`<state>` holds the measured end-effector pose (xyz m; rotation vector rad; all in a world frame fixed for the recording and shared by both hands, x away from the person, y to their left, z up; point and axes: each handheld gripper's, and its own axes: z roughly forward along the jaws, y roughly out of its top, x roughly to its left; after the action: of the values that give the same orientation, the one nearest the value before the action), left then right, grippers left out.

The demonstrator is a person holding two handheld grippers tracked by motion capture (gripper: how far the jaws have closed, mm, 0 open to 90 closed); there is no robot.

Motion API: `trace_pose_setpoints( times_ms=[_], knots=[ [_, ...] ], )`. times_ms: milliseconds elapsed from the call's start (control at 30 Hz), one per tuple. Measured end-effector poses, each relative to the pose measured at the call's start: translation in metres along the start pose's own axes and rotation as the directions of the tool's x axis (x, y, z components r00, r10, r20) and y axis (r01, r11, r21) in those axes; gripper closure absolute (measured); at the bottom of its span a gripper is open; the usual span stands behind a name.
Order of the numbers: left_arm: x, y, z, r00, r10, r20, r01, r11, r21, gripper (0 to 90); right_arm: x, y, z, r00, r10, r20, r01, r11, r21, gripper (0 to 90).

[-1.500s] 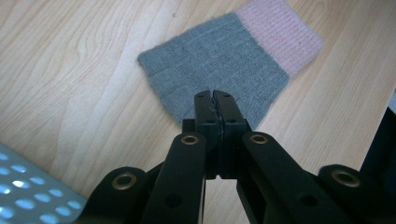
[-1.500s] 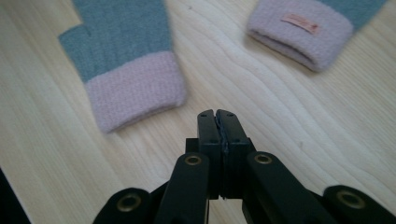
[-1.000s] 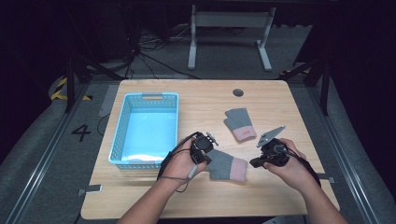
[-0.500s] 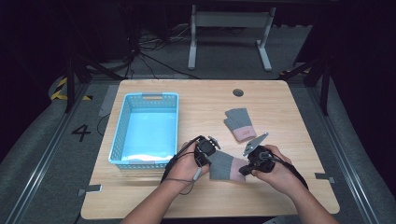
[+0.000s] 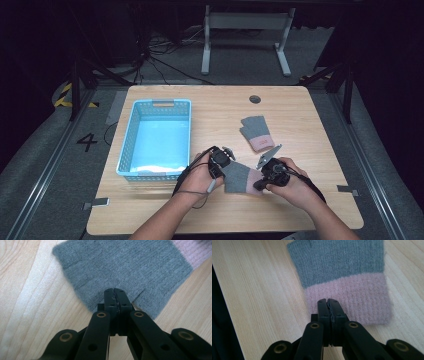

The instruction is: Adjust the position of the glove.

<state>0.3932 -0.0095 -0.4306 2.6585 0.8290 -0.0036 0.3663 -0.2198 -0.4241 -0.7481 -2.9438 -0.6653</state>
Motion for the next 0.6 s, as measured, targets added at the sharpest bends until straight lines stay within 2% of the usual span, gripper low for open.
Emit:
trace_pose_setpoints(
  times_ms=[133, 400, 600],
  knots=[
    [-0.002, 0.000, 0.000, 1.0000, 0.000, 0.006, 0.000, 1.0000, 0.007, 89.9, 0.000, 0.000, 0.000, 1.0000, 0.003, 0.005, -0.003, 1.000, 0.003, 90.0],
    [-0.011, 0.002, 0.001, 0.9983, 0.036, 0.046, -0.038, 0.9987, 0.033, 89.8, -0.008, -0.005, -0.004, 0.9991, 0.030, 0.030, -0.030, 1.000, 0.003, 90.0],
    [-0.014, 0.002, 0.002, 0.9970, 0.045, 0.063, -0.048, 0.9982, 0.038, 89.6, -0.012, -0.007, -0.006, 0.9984, 0.042, 0.036, -0.042, 0.999, 0.000, 90.0]
  ],
)
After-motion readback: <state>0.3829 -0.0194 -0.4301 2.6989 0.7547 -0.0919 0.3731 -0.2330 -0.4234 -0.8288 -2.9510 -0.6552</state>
